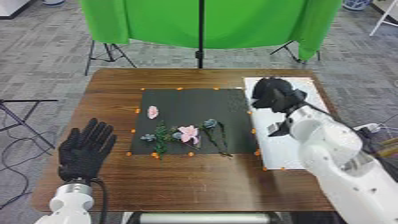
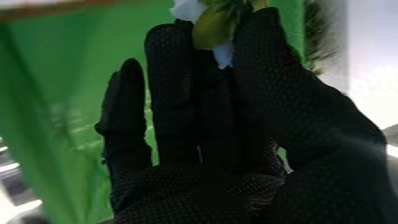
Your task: Arrange flowers
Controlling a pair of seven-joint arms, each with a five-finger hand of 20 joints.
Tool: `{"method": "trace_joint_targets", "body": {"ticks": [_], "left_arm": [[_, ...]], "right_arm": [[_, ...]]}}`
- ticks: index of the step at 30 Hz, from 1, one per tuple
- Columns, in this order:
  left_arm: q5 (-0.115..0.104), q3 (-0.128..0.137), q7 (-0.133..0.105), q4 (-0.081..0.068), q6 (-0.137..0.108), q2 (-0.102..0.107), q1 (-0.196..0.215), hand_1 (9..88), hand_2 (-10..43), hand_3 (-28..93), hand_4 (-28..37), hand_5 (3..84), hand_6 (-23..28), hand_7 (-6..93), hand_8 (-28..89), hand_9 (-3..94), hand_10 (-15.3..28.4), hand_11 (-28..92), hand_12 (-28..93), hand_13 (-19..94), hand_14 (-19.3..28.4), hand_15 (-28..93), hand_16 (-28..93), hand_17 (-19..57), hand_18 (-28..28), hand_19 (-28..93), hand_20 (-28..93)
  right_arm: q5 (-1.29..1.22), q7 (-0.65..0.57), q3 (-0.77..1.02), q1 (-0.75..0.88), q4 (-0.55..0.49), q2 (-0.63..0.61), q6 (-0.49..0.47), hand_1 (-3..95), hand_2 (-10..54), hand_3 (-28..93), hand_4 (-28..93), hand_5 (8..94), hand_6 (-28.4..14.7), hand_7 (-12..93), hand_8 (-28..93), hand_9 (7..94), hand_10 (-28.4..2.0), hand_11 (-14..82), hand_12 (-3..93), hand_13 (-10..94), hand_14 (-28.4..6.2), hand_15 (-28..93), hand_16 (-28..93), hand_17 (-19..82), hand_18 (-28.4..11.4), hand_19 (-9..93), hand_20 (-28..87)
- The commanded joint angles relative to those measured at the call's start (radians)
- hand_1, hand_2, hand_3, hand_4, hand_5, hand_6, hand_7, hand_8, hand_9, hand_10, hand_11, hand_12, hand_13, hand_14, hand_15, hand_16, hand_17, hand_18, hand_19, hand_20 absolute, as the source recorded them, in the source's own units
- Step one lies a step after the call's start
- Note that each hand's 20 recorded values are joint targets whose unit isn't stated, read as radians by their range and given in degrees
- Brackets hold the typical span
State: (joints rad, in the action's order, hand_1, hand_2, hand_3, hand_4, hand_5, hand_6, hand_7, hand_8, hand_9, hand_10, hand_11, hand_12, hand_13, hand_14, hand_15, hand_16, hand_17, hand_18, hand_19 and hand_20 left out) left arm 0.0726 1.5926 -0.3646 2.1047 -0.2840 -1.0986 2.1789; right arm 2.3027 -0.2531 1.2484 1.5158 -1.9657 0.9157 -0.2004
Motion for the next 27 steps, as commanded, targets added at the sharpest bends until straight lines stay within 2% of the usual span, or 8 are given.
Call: {"method": "trace_joint_targets", "body": {"ticks": [1, 5, 7, 10, 16, 18, 20, 27], "left_arm": [[-0.001, -0.002, 0.016, -0.002, -0.017, -0.006, 0.01, 29.3, 15.4, 78, -28.3, 46.3, 10.7, 11.0, -10, 40.1, 16.0, 23, 8, 29, 16.4, 40, -10, -8.7, 14.9, 39, 11], [-0.003, -0.004, 0.017, -0.002, -0.019, -0.009, 0.007, 29.3, 15.5, 78, -28.3, 46.4, 10.7, 11.0, -10, 40.1, 16.1, 23, 8, 29, 16.4, 40, -10, -8.7, 14.9, 39, 11], [-0.013, -0.005, 0.023, -0.003, -0.018, -0.011, 0.004, 29.3, 15.6, 78, -28.3, 46.4, 10.7, 11.1, -10, 40.1, 16.1, 23, 8, 29, 16.4, 40, -10, -8.7, 14.9, 39, 11], [-0.032, -0.005, 0.017, -0.002, -0.019, -0.011, 0.005, 29.2, 15.6, 78, -28.3, 46.4, 10.7, 11.1, -10, 40.2, 16.1, 23, 8, 29, 16.4, 40, -10, -8.7, 14.9, 39, 11], [-0.027, -0.005, 0.019, -0.001, -0.018, -0.013, 0.006, 29.2, 15.7, 77, -28.3, 46.5, 10.8, 10.9, -10, 40.2, 16.2, 23, 8, 29, 16.5, 40, -10, -8.7, 14.9, 39, 11], [-0.033, -0.003, 0.027, -0.001, -0.015, -0.015, 0.01, 29.2, 15.8, 77, -28.3, 46.5, 10.8, 10.9, -10, 40.2, 16.2, 23, 8, 29, 16.4, 40, -10, -8.7, 14.9, 39, 11], [-0.04, -0.007, 0.038, -0.002, -0.013, -0.015, 0.007, 29.2, 15.8, 77, -28.3, 46.4, 10.8, 10.9, -10, 40.2, 16.2, 23, 8, 29, 16.4, 40, -9, -8.7, 14.9, 39, 11], [-0.037, -0.01, 0.037, -0.005, -0.017, -0.017, 0.002, 29.1, 15.8, 77, -28.3, 46.2, 10.8, 10.7, -10, 39.8, 16.1, 22, 8, 29, 16.5, 40, -9, -8.8, 14.9, 39, 11]], "right_arm": [[0.144, 0.06, -0.09, 0.058, 0.039, 0.039, -0.015, 60.7, -9.5, 64, -28, 69.2, 0.5, 27, -6, 74.6, -10.8, 12.5, 37.7, 59, -8.0, 56, 35, 26, -20.8, 81, 37], [0.139, 0.053, -0.111, 0.042, 0.049, 0.058, -0.014, 60.2, -9.5, 64, -28, 68.3, 0.5, 27, -6, 74.1, -10.9, 13.0, 37.4, 59, -7.9, 56, 34, 26, -20.9, 81, 37], [0.134, 0.045, -0.113, 0.043, 0.049, 0.066, -0.008, 59.9, -9.5, 65, -28, 67.9, 0.5, 27, -6, 73.8, -10.9, 13.5, 37.0, 59, -7.9, 56, 34, 26, -20.8, 81, 37], [0.152, 0.047, -0.121, 0.045, 0.057, 0.076, 0.016, 59.2, -9.5, 66, -28, 67.0, 0.6, 26, -6, 73.0, -11.2, 14.6, 36.3, 59, -8.0, 56, 34, 26, -20.9, 81, 37], [0.174, 0.052, -0.115, 0.053, 0.067, 0.083, -0.025, 57.8, -9.5, 68, -28, 64.7, 1.1, 24, -10, 68.4, -11.7, 20.6, 29.5, 57, -8.5, 58, 33, 26, -20.9, 81, 36], [0.182, 0.08, -0.104, 0.051, 0.072, 0.084, -0.078, 56.7, -9.5, 69, -28, 63.0, 1.2, 22, -15, 65.4, -12.2, 24.2, 23.3, 57, -9.1, 60, 32, 25, -21.0, 81, 37], [0.196, 0.076, -0.101, 0.059, 0.071, 0.075, -0.091, 56.2, -9.5, 69, -28, 61.9, 1.1, 20, -15, 64.0, -12.6, 25.2, 18.4, 56, -9.4, 61, 31, 25, -21.1, 81, 37], [0.156, 0.04, -0.075, 0.07, 0.05, 0.066, -0.109, 52.0, -9.5, 74, -28, 59.9, 0.3, 19, -15, 62.4, -12.8, 22.5, 16.9, 56, -10.6, 64, 29, 25, -21.6, 82, 37]]}}
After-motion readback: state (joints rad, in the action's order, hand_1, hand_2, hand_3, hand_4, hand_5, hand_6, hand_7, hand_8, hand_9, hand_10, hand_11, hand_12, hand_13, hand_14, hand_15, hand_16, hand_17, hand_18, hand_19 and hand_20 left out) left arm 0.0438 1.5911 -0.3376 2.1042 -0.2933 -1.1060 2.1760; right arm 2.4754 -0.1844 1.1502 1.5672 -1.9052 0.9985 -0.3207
